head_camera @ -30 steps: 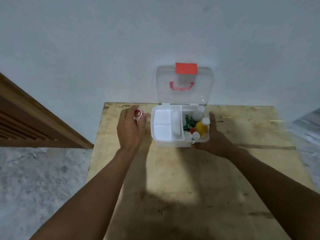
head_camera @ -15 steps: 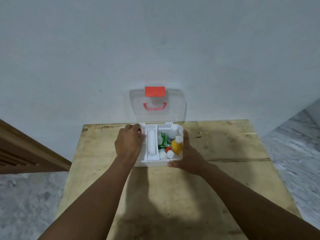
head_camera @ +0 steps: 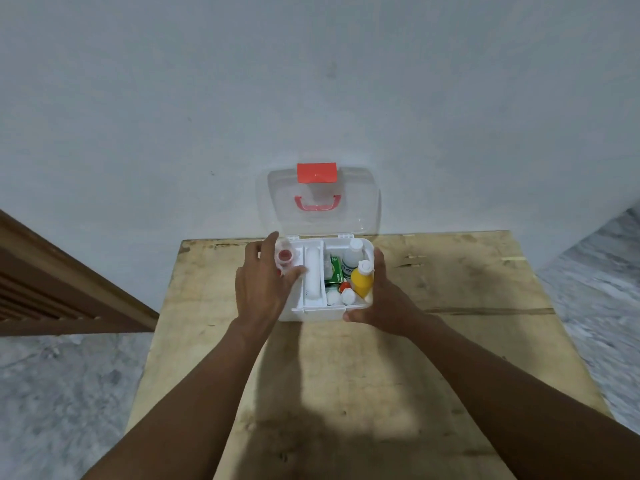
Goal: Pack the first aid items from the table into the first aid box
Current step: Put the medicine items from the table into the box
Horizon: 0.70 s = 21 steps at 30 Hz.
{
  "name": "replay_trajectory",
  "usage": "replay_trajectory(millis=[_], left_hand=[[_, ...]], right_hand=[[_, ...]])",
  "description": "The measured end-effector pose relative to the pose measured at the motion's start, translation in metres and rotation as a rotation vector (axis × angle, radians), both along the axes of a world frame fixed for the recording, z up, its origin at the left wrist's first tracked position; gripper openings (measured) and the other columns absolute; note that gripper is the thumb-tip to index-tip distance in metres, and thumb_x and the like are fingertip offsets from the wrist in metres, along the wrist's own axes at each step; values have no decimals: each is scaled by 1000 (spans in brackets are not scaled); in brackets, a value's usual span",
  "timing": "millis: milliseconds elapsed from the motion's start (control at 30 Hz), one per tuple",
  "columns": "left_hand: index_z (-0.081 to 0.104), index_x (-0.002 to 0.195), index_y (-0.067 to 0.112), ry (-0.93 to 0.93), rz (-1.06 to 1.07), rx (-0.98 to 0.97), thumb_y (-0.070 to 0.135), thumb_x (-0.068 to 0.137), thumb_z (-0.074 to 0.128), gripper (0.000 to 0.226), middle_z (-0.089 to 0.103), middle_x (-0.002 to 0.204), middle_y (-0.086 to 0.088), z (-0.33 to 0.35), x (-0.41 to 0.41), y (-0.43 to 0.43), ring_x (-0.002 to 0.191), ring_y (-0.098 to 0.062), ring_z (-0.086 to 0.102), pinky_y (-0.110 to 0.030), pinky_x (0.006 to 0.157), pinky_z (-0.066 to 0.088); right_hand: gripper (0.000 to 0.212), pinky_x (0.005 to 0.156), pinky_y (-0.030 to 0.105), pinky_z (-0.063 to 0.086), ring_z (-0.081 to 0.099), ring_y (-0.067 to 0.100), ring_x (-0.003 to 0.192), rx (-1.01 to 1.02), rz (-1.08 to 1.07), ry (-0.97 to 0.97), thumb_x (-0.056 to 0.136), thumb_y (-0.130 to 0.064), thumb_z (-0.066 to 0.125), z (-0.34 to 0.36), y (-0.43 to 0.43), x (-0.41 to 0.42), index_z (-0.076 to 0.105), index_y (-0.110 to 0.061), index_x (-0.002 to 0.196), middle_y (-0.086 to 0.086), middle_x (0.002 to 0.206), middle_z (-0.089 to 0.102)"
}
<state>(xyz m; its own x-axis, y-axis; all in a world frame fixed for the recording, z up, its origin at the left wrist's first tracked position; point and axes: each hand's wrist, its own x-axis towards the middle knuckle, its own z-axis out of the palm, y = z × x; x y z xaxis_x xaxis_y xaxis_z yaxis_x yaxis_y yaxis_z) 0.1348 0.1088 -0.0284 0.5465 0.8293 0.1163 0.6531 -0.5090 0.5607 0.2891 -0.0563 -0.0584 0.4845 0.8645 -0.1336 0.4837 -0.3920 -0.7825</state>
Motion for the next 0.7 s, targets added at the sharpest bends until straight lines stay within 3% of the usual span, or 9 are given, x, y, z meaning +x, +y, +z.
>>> replay_trajectory(millis=[200, 433, 500, 600, 700], left_hand=[[41, 140, 21, 50, -51, 21, 59, 69, 76, 88, 52, 131, -7, -15, -16, -20, 115, -26, 53, -45, 87, 43], [45, 135, 18, -33, -96, 22, 58, 63, 80, 90, 49, 129, -10, -16, -16, -17, 108, -30, 54, -46, 84, 51], [41, 140, 15, -98, -78, 14, 59, 61, 81, 99, 42, 135, -15, -21, -18, -21, 119, -31, 45, -40, 91, 50], [23, 150, 16, -182, -58, -176, 62, 59, 82, 118, 20, 152, -10, -24, -27, -29, 139, -26, 23, -29, 104, 33], [10, 152, 18, -224, -45, -316, 66, 54, 82, 131, 10, 157, -1, -29, -36, -34, 146, -23, 14, -38, 115, 26]], right_hand=[[134, 95, 50, 53, 49, 23, 127, 3, -11, -5, 51, -42, 85, 1, 1, 0, -7, -32, 148, -1, 148, 25], [135, 93, 53, 53, 49, 24, 127, 26, 6, -24, 52, -43, 82, 2, 3, -1, -7, -20, 151, 2, 152, 18], [134, 94, 52, 53, 48, 23, 128, 48, 6, -18, 53, -43, 82, 3, 2, -3, -6, -18, 151, 3, 152, 17], [133, 98, 49, 52, 45, 22, 132, 68, 15, -24, 54, -43, 83, 2, 2, -3, -4, -16, 151, 6, 153, 17], [136, 97, 51, 52, 45, 25, 132, 32, 23, -17, 53, -44, 84, -2, 2, 1, -7, -17, 151, 6, 153, 17]])
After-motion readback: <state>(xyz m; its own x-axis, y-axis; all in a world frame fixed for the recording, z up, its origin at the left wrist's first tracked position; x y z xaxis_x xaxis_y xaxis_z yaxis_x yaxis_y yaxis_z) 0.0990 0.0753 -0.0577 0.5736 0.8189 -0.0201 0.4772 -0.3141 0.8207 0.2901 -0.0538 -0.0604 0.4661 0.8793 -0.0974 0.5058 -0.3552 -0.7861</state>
